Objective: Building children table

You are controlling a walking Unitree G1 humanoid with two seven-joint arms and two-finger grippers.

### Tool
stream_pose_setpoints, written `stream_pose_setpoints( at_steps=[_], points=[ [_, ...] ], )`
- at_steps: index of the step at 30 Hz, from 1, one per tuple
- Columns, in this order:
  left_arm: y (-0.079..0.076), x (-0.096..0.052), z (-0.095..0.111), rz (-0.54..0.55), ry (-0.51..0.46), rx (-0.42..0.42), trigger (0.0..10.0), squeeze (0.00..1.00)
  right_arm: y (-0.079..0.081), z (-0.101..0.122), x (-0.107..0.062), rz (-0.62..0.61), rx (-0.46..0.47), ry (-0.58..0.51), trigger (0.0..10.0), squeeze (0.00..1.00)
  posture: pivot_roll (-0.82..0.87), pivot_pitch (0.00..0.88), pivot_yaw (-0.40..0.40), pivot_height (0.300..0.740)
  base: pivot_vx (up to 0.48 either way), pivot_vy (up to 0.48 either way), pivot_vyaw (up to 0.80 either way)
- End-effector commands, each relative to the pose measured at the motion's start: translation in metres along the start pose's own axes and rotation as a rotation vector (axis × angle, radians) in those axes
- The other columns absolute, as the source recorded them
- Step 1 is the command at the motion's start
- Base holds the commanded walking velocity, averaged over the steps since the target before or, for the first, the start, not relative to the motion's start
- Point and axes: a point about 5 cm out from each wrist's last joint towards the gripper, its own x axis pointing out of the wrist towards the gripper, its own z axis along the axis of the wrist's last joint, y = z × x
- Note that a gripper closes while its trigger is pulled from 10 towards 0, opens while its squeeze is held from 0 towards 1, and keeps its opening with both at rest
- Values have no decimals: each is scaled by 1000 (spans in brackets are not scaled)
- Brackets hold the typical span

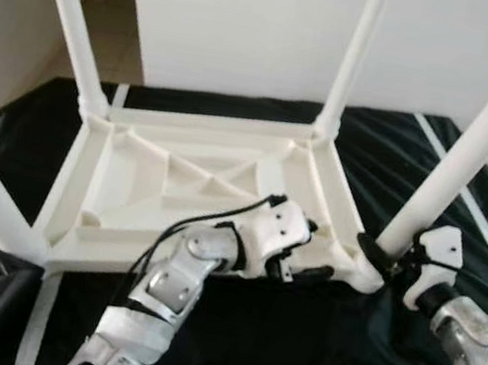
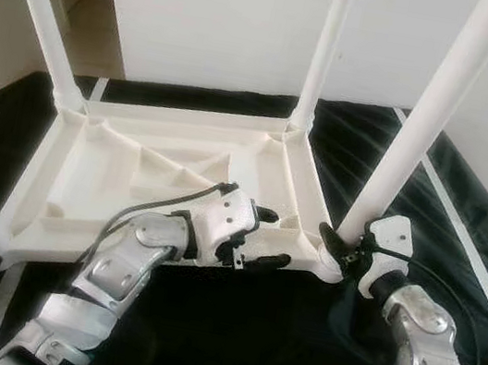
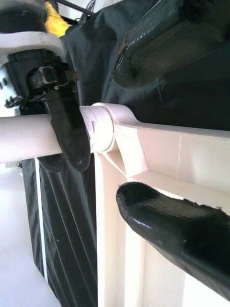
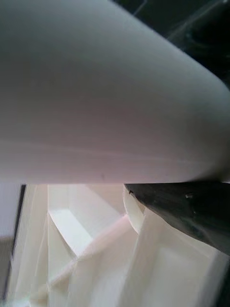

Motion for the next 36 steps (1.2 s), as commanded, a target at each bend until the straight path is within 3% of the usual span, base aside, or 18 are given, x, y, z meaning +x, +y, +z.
stream_pose_setpoints(
  at_steps=[1, 7, 8, 12, 15, 18, 19, 20, 21, 35, 36],
  points=[
    [9, -2, -5, 164, 14, -21, 10000, 0, 4, -20, -4, -61, 26, 106, 10000, 0, -80, 19, 0, 740, 0, 0, 0],
    [14, -4, -7, 204, 12, -52, 10000, 0, 15, -23, -3, -213, 121, 134, 10000, 0, -87, 27, 2, 740, 0, 0, 0],
    [13, -4, -7, 207, 11, -56, 10000, 0, 26, -23, -4, -302, 182, 146, 10000, 0, -88, 28, 2, 740, 0, 0, 0],
    [12, -4, -8, 204, 15, -53, 10000, 0, 34, -23, -4, -368, 220, 150, 10000, 0, -88, 29, 1, 740, 0, 0, 0],
    [10, -5, -11, 203, 22, -50, 10000, 0, 54, -24, -1, -603, 348, 154, 10000, 0, -74, 31, -8, 740, 0, 0, 0],
    [9, -6, -11, 208, 25, -46, 10000, 0, 61, -24, 0, -649, 381, 161, 10000, 0, -74, 31, -8, 740, 0, 0, 0],
    [9, -6, -11, 208, 25, -46, 10000, 0, 61, -24, 0, -649, 381, 161, 10000, 0, -74, 31, -8, 740, 0, 0, 0],
    [9, -5, -10, 212, 25, -42, 10000, 0, 79, -20, 10, -595, 415, 162, 10000, 0, -65, 30, -8, 740, 0, 0, 0],
    [9, -5, -10, 213, 24, -40, 10000, 0, 82, -17, 12, -568, 399, 149, 10000, 0, -65, 30, -8, 740, 0, 0, 0],
    [8, -6, -8, 217, 17, 16, 10000, 0, 85, -10, 11, -571, 415, 148, 10000, 0, -51, 8, -17, 740, 0, 0, 0],
    [7, -6, -7, 216, 14, 24, 10000, 0, 86, -10, 11, -577, 418, 151, 10000, 259, -51, 8, -17, 740, 0, 0, 0]
  ],
)
